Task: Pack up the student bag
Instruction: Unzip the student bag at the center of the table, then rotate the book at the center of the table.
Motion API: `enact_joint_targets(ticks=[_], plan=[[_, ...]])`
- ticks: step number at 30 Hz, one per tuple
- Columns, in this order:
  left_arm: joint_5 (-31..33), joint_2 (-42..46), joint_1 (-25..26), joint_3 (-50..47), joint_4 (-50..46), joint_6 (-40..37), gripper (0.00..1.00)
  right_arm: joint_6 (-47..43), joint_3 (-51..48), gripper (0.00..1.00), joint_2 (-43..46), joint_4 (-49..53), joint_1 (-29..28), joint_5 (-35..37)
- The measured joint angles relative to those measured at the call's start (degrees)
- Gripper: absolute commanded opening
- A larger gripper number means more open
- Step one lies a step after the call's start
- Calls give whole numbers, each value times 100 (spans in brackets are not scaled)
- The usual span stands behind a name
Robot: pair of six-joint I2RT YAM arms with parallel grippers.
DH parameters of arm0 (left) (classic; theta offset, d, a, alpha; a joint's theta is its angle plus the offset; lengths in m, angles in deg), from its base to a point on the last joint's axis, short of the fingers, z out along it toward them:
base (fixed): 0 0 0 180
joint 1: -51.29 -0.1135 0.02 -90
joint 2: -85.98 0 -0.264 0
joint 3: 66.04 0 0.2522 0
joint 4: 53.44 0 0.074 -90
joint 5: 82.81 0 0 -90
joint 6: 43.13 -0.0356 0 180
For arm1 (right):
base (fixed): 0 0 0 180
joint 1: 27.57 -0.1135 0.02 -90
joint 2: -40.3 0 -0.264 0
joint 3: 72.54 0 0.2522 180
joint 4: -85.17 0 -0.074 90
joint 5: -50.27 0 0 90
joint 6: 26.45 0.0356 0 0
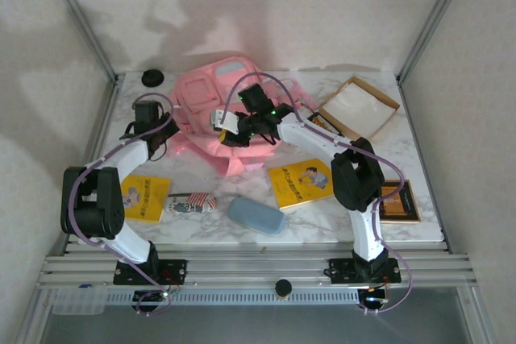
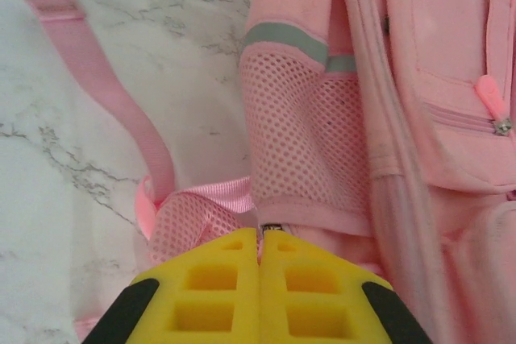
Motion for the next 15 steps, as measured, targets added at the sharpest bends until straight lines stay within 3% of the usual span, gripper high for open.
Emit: enact_joint_targets(ticks=[1,2,4,8,15], plan=[[0,0,-20,-2,-9,2,2,20,0,34,0,-50,0,20],[0,0,-33,-4,-31,2,13,20,0,36,0,-101,4,39],[2,4,-52,-22,-70,4,22,46,0,40,9,-151,15,83],[-26,225,-96,-120,-125,76,53,358,-22,44,105,-302,26,157],[-243,1172,-50,-407,-319,345,66,2142,-922,60,1161,-894,330,179]])
